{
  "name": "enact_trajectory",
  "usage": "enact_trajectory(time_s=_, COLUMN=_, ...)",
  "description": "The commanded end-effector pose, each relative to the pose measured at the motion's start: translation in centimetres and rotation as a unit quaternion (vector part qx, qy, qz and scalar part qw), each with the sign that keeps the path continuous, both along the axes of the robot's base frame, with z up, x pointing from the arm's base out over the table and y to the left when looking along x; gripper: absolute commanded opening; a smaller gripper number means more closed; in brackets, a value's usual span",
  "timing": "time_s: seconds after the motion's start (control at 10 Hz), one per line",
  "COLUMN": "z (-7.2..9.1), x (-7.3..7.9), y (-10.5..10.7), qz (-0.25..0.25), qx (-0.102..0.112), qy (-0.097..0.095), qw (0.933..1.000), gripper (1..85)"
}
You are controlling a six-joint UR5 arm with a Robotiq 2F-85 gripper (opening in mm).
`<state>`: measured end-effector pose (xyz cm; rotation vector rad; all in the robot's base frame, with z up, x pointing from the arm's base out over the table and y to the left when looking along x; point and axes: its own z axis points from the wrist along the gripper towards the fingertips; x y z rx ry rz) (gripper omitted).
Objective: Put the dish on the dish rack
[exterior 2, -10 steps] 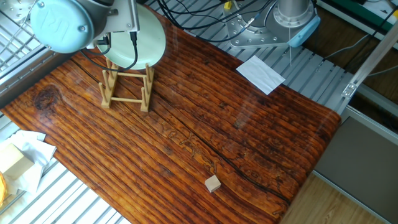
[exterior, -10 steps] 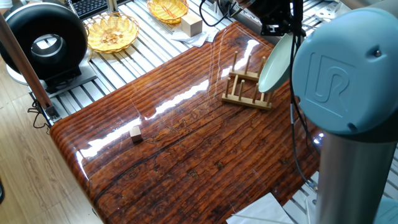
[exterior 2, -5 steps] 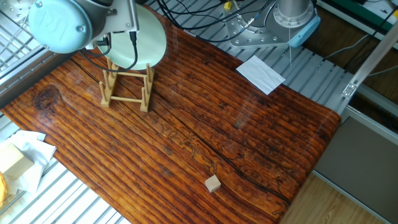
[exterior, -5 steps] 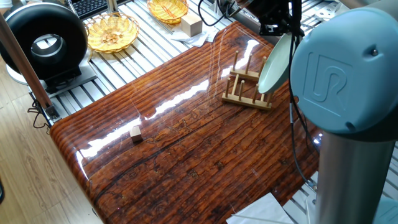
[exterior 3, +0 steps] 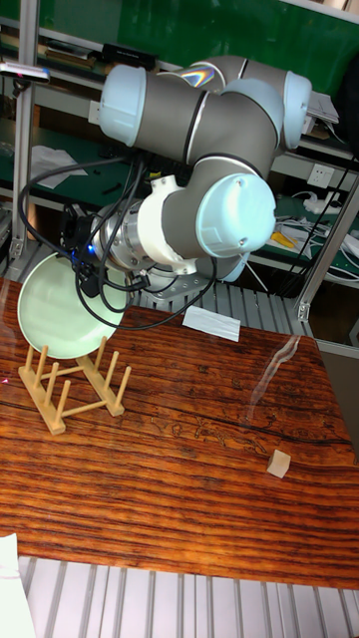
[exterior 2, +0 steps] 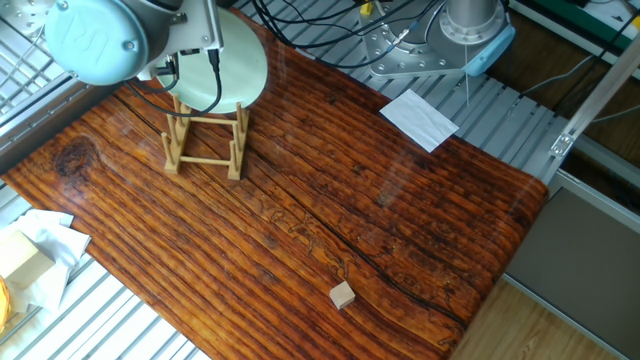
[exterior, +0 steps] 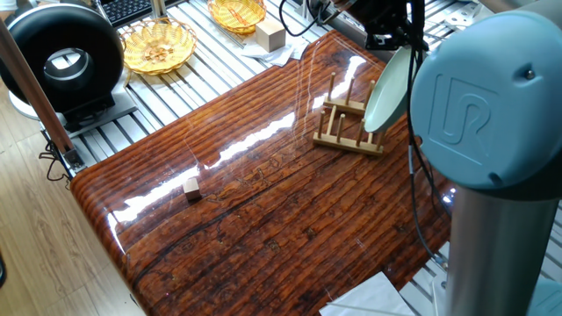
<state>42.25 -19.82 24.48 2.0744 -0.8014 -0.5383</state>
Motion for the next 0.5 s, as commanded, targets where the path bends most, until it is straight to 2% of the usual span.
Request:
enact_trajectory(time_s=0.0, z=-0.47, x=0.47, y=0.27, qz=0.013, qx=0.021, qy=0.002, qw=0.9997, gripper=1.0)
enact_trajectory(time_s=0.4, z=-0.69, x=0.85, y=0.46, qz=0.017, qx=0.03, qy=0.0, qw=0.9994, gripper=1.0)
